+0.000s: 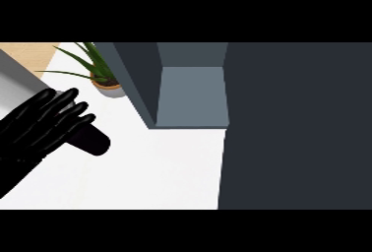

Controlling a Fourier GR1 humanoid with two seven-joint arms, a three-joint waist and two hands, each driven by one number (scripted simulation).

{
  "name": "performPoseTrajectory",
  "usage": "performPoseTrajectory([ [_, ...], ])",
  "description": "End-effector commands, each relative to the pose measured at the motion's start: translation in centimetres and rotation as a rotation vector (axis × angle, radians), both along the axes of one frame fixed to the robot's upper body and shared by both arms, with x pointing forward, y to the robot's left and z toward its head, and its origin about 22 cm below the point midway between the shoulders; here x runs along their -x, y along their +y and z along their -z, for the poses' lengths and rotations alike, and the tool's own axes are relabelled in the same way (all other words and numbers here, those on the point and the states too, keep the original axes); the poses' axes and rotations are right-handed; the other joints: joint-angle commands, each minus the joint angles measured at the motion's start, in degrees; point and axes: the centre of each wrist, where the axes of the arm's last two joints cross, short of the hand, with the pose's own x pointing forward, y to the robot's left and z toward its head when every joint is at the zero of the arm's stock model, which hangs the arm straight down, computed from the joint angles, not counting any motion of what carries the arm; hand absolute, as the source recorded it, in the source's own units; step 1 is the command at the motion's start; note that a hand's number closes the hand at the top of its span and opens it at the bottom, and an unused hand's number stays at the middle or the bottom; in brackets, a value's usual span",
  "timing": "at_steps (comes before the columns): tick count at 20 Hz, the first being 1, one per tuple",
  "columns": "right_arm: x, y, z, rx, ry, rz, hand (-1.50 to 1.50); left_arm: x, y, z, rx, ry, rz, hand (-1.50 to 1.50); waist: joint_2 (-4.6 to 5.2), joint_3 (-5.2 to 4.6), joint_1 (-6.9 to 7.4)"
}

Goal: Pick up the wine, place it into the cabinet and close the cabinet

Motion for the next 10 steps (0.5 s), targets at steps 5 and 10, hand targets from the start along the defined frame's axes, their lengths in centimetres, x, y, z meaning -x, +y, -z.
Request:
performPoseTrajectory([
  [5, 3.7, 0.3, -4.3, -0.022, -0.027, 0.01, -1.5, 2.9, 0.0, -3.9, -0.002, 0.022, -0.004, -1.5, 0.03, -0.02, 0.14],
  [10, 3.2, -0.3, -4.3, -0.014, -0.041, 0.036, -1.5, 4.7, 1.0, -4.0, -0.009, 0.027, -0.045, -1.5, 0.06, -0.02, 0.34],
])
